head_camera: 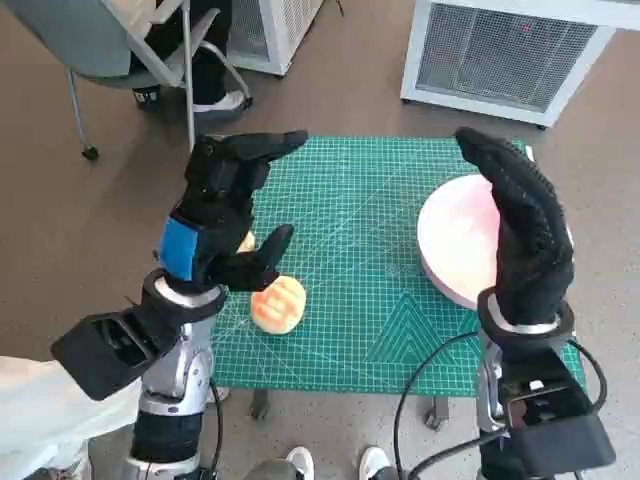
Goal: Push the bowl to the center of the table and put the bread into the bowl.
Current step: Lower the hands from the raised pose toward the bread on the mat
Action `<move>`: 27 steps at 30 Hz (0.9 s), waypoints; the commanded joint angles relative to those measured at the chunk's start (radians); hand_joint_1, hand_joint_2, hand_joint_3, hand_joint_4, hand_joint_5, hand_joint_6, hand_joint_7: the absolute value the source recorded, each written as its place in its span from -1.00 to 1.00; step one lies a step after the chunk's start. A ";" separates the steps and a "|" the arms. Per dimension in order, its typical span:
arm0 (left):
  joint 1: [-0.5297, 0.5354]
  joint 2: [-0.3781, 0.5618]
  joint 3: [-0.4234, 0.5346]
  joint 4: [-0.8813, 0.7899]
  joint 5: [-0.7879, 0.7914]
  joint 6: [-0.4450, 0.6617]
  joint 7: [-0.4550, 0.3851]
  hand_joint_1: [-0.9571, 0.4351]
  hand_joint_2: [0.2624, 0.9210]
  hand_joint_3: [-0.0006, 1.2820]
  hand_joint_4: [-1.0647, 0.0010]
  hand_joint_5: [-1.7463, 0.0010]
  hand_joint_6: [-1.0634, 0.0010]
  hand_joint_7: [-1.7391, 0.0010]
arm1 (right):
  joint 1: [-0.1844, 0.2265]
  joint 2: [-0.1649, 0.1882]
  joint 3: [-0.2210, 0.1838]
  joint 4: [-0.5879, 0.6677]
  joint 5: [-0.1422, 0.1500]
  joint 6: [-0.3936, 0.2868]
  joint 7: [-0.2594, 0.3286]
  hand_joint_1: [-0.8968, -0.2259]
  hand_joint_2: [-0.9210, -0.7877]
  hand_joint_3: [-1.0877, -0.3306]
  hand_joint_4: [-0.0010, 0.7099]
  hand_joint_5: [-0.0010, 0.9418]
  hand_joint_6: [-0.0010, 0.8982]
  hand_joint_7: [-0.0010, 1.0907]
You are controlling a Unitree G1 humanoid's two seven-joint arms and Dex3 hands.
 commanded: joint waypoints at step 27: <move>-0.040 -0.001 0.009 0.021 -0.002 -0.007 0.002 -0.02 0.30 0.26 1.00 0.06 1.00 -0.25 | 0.000 -0.061 -0.042 0.073 0.048 -0.028 0.026 0.50 -1.00 0.50 0.17 -0.99 -0.88 0.53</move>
